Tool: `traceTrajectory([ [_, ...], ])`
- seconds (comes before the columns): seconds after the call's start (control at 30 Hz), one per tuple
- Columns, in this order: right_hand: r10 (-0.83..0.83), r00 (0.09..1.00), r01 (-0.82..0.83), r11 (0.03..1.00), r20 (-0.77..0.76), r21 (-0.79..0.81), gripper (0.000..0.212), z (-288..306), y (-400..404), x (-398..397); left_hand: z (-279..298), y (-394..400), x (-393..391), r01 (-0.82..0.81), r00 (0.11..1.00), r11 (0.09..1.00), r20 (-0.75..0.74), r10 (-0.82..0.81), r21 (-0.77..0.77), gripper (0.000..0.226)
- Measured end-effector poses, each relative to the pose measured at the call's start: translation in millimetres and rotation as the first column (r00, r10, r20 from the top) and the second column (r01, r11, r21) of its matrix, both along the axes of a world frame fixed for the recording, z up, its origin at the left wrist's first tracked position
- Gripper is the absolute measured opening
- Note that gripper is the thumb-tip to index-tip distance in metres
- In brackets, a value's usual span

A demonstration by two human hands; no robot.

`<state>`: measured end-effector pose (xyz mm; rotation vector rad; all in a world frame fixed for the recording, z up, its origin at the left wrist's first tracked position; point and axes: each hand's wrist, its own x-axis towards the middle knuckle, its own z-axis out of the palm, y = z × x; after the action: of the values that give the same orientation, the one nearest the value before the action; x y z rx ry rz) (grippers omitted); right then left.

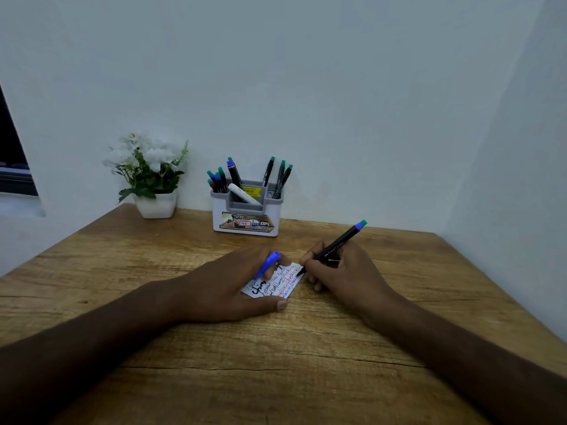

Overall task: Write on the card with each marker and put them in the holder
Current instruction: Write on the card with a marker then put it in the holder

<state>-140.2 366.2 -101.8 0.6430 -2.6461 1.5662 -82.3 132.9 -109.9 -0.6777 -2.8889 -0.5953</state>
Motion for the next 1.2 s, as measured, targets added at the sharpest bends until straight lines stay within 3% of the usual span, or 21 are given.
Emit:
traceTrajectory([
  [0.17, -0.021, 1.0, 0.021, 1.0, -0.003, -0.001, 0.007, -0.7, -0.1, -0.2, 0.3, -0.2, -0.2, 0.001, 1.0, 1.0, 0.001, -0.001, -0.002, 0.047],
  [0.3, -0.028, 0.999, 0.029, 0.999, 0.025, -0.034, 0.005, -0.9, 0.2, -0.9, 1.8, 0.1, 0.6, 0.003, 1.0, 1.0, 0.013, -0.003, -0.01, 0.039],
  [0.53, -0.04, 0.998, 0.043, 0.997, 0.052, -0.06, 0.003, -0.7, -0.6, -1.7, 3.5, -0.3, 2.1, -0.006, 1.0, 1.0, 0.03, 0.007, -0.021, 0.065],
  [1.03, -0.041, 0.996, 0.05, 0.992, 0.08, -0.118, 0.005, -3.2, -0.5, -3.5, 3.5, 0.3, 3.6, -0.008, 1.0, 0.999, 0.02, 0.009, -0.034, 0.062],
  [1.2, -0.095, 0.995, 0.1, 0.973, 0.035, -0.208, 0.01, -4.0, 1.1, -2.8, 4.2, -0.4, 4.6, -0.025, 0.998, 0.999, 0.055, 0.026, -0.022, 0.047],
])
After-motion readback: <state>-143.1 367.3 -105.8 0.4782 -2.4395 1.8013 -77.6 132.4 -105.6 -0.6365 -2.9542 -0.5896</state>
